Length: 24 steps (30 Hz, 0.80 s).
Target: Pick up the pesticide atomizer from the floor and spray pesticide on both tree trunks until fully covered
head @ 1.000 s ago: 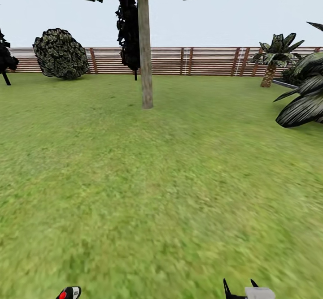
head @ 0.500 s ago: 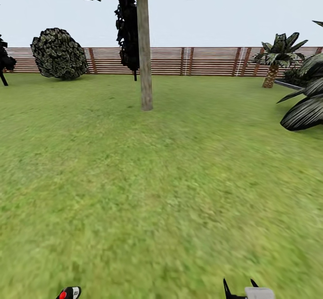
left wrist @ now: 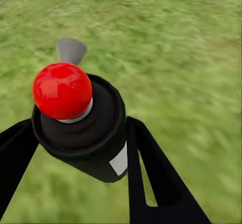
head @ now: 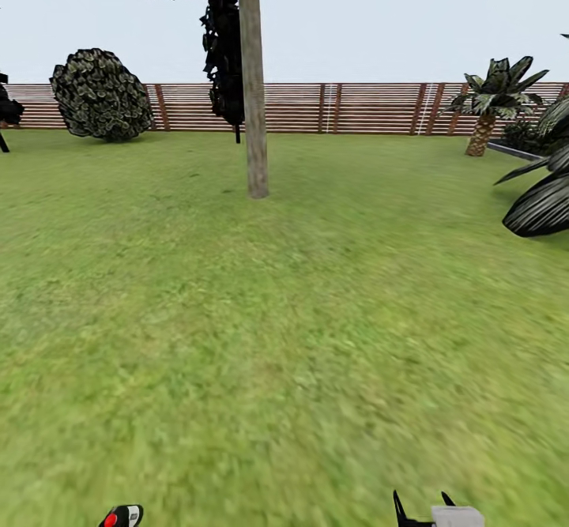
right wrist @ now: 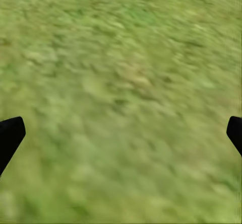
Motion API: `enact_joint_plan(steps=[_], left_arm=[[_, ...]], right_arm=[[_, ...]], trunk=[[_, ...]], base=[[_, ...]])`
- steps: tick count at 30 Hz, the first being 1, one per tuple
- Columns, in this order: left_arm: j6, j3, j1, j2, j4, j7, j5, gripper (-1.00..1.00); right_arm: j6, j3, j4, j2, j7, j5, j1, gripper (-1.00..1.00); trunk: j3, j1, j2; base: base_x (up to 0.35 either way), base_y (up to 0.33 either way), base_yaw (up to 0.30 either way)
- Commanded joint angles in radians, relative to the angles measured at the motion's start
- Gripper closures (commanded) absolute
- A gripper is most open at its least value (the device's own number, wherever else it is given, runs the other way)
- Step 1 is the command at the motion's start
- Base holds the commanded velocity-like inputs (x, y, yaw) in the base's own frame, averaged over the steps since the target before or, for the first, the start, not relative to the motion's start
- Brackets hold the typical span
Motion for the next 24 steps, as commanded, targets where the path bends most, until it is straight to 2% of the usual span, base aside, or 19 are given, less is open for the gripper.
enact_joint_plan(steps=[1, 24], left_arm=[[0.0, 0.0, 0.0, 0.0, 0.0, 0.0, 0.0, 1.0], [0.0, 0.0, 0.0, 0.0, 0.0, 0.0, 0.0, 1.0]], right_arm=[[0.0, 0.0, 0.0, 0.0, 0.0, 0.0, 0.0, -1.0], [-0.001, 0.0, -0.001, 0.0, 0.0, 0.0, 0.0, -1.0]], trunk=[[0.0, 0.0, 0.0], [0.0, 0.0, 0.0]], base=[[0.336, 0.0, 0.0], [0.336, 0.0, 0.0]])
